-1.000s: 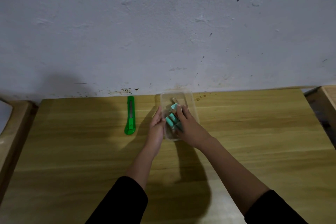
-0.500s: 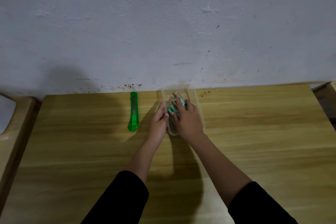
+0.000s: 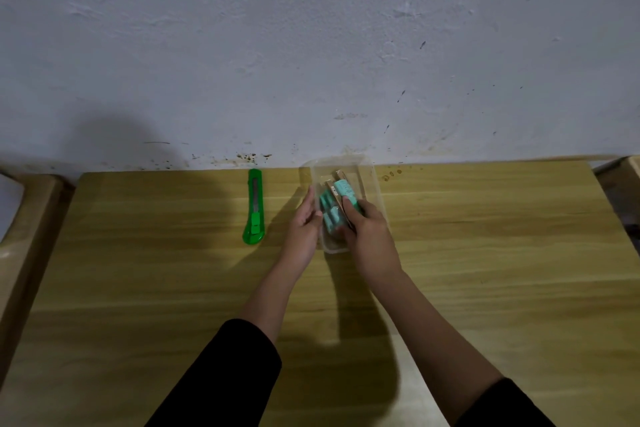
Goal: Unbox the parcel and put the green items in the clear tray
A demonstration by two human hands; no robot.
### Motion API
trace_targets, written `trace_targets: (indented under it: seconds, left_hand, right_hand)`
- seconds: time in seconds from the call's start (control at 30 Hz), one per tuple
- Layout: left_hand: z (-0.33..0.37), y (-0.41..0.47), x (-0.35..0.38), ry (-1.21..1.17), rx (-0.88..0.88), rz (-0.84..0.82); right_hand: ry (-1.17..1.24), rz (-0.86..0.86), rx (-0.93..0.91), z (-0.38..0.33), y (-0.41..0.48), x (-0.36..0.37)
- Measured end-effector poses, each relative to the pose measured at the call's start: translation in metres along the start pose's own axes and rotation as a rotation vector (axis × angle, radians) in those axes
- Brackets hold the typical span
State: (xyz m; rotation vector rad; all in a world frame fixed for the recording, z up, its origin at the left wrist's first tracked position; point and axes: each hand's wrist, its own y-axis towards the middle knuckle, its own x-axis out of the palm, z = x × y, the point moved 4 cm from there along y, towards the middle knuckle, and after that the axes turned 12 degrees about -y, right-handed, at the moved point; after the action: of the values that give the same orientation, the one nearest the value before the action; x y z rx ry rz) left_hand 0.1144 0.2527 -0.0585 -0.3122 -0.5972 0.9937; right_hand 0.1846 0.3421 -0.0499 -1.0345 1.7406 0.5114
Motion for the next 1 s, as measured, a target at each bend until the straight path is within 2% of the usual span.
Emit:
trace_targets:
  seconds: [0.47,0.8,0.9,1.0]
  left_hand:
    - [0.0,0.009,-0.008,0.053,0.0,-0.033]
    - [-0.001,0.011,-0.008,0.105,0.024,0.018]
    - [-0.001,0.01,-0.007,0.174,0.043,0.033]
    - [0.005,0.006,-0.008,0.364,0.091,0.043]
  right_hand:
    - [-0.066,0.136,0.121,-0.016,0.008,0.014]
    - [0.014,0.118,0.13,-0.017,0.009,0.013]
    - [0.019,0.093,0.128,-0.016,0.009,0.013]
    - [0.017,0.043,0.145,-0.015,0.01,0.011]
